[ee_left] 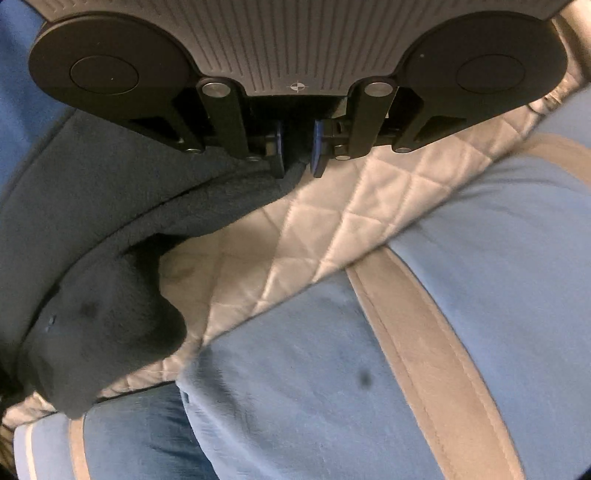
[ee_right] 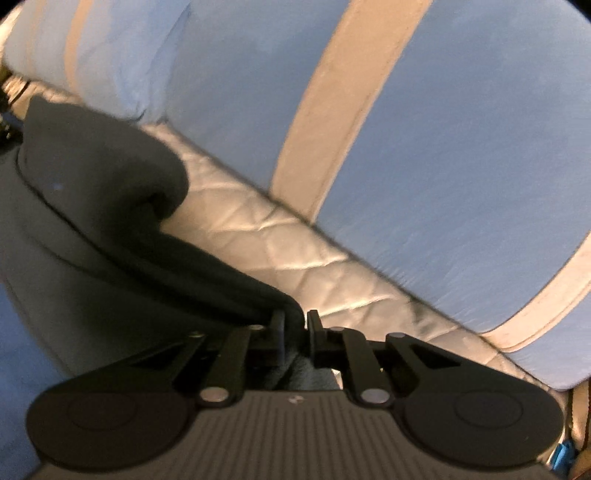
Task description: Fold clothes
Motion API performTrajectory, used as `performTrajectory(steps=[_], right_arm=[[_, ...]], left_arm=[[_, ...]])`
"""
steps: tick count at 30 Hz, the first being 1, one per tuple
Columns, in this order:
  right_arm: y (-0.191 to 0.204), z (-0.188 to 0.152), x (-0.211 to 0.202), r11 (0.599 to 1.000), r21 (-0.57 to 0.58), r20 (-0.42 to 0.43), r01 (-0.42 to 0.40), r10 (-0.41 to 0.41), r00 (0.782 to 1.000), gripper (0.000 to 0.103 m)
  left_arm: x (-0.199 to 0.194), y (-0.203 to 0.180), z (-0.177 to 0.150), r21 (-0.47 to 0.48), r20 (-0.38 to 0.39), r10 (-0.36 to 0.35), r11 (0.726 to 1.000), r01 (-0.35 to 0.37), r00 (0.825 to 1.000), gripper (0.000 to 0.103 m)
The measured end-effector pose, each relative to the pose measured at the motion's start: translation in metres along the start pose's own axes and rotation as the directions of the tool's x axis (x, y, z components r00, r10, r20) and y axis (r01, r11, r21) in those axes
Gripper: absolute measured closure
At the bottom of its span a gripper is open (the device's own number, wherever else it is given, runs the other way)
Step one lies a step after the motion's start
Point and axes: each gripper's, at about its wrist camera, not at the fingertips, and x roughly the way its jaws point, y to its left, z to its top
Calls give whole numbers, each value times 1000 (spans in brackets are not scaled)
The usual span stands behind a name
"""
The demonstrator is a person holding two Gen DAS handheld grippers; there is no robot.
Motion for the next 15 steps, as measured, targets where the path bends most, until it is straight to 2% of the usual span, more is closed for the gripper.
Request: performTrajectory(steps=[8, 15], right_arm=[[-5, 19, 1, 995, 27, 64, 96, -98, 993, 93], [-7, 34, 12, 987, 55, 83, 149, -153, 985, 93]], left_arm=[[14, 6, 23, -38, 70, 153, 988, -151, 986, 88], [35, 10, 42, -85, 74, 190, 979, -183, 979, 88]])
